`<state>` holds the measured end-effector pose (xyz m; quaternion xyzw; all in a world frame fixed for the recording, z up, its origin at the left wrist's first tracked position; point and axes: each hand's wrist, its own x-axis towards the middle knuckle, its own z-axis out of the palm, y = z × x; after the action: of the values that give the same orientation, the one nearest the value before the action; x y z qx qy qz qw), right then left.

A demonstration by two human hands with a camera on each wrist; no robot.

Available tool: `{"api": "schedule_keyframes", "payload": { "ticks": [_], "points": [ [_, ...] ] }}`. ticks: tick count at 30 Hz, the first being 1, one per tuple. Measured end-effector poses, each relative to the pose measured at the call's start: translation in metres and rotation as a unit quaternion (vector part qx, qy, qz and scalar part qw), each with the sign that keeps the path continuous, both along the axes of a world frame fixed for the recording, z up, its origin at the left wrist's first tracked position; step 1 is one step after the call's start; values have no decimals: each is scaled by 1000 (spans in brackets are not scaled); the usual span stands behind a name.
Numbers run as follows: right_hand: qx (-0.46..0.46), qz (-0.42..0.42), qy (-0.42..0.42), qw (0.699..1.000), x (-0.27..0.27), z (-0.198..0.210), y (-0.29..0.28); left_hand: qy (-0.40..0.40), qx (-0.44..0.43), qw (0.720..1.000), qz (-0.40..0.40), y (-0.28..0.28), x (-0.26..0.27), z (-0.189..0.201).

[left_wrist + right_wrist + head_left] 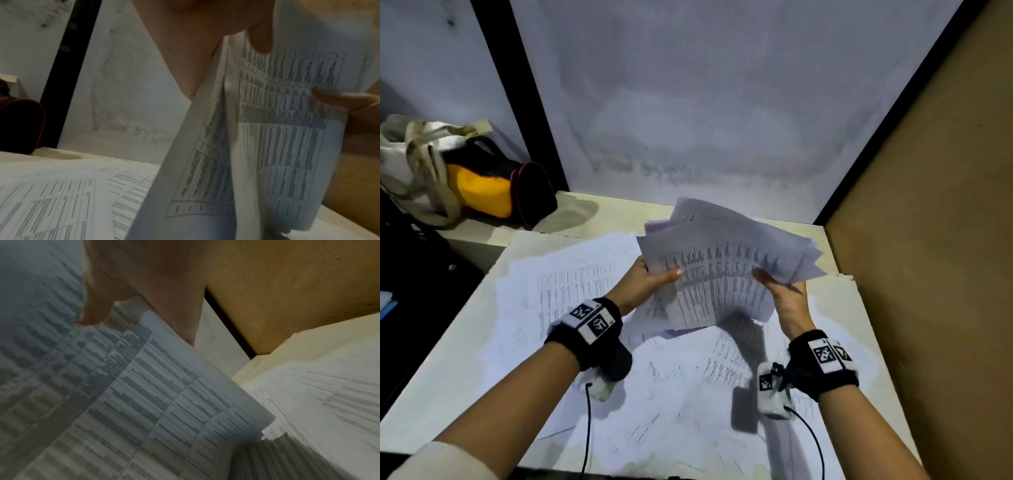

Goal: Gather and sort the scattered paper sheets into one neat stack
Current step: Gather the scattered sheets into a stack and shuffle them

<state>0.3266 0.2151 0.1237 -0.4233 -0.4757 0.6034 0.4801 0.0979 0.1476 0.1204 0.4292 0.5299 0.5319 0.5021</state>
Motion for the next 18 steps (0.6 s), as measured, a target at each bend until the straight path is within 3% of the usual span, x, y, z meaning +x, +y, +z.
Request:
{"api": "schedule_keyframes", "payload": {
  "ticks": [8, 12, 14, 16, 18],
  "points": [
    [106, 40, 40, 993, 2, 50, 22, -21, 24, 997, 66, 11, 3, 1],
    [104, 28, 22, 994, 2, 49, 32, -24, -13, 998, 63, 14, 7, -12],
    [59, 33, -42, 997, 5, 31, 33, -29, -23, 997, 70, 15, 11, -16],
    [6, 63, -158, 985, 4, 10, 27, -34, -32, 996, 78, 15, 17, -18],
    [-13, 53, -202, 978, 0, -2, 22, -46, -19, 994, 94, 16, 22, -12]
  ]
}}
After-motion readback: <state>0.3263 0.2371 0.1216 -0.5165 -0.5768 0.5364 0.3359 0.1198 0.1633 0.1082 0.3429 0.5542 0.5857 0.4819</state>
